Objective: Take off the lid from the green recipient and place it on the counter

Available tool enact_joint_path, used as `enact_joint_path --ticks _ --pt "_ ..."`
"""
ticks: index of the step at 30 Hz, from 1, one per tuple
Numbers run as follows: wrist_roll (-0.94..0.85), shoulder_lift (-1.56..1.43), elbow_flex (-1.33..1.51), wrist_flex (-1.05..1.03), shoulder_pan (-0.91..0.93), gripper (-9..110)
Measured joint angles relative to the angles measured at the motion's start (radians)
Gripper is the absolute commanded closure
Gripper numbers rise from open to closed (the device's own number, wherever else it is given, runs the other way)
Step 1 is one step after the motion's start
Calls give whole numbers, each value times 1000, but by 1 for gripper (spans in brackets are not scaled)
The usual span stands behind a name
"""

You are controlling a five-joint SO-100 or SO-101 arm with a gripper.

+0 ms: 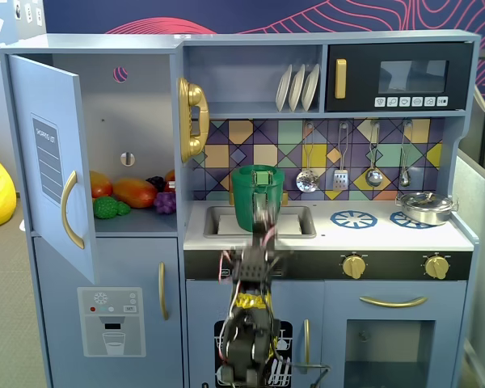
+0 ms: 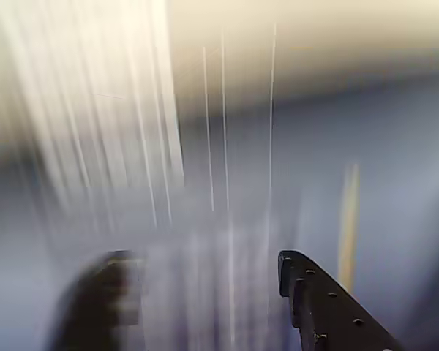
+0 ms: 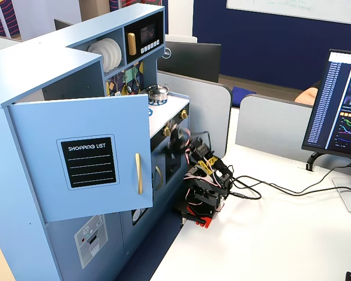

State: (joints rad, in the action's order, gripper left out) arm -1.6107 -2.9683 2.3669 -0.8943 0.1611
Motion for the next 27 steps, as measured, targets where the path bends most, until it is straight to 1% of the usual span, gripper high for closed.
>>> enact_joint_path --ticks 4,10,18,27 --pt "-18 161 -186 225 -12 66" --pt "-48 321 -305 393 -41 67" --pt "-63 466 -397 489 -46 67" --pt "-66 638 -528 515 -28 68"
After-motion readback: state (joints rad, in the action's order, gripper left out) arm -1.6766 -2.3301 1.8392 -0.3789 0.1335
